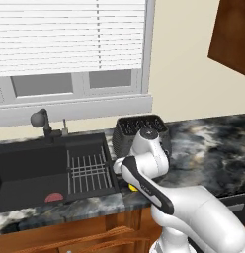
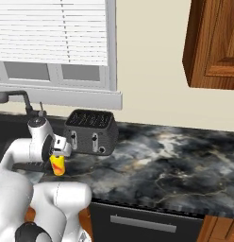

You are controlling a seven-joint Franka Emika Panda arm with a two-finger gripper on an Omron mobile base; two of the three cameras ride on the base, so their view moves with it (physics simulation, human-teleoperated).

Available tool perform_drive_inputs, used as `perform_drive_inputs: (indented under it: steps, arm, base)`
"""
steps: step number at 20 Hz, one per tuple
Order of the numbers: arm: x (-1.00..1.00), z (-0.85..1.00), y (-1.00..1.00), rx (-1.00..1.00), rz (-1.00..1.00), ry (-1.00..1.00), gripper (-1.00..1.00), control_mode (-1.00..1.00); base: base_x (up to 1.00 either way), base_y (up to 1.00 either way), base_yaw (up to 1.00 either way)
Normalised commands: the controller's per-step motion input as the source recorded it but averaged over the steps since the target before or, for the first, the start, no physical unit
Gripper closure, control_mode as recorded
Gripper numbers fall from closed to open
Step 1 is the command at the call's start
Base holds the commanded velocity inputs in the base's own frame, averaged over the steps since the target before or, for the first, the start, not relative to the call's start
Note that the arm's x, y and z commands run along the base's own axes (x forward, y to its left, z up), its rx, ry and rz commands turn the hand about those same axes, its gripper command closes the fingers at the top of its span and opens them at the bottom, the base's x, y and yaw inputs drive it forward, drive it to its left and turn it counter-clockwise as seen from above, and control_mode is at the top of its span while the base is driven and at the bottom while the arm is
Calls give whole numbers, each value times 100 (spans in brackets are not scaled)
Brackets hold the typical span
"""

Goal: Pick the cup and bowl from the counter and place them on the counter next to the sink.

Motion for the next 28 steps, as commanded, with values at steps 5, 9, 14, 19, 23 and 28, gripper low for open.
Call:
perform_drive_inputs:
  steps: [5, 9, 14, 19, 23, 28]
  arm:
    - [0, 0, 0, 0, 0, 0, -100, -100]
    - [0, 0, 6, 0, 0, 0, -100, -100]
    - [0, 2, 12, 0, 0, 0, -100, -100]
    - [0, 5, 16, 0, 0, 0, -100, -100]
    - [-3, 14, 6, 0, 0, 0, -100, -100]
    - [-15, 24, 0, 0, 0, 0, -100, -100]
  base:
    - [0, 0, 0]
    - [0, 0, 0]
    - [0, 0, 0]
    - [0, 0, 0]
    - [0, 0, 0]
    - [0, 0, 0]
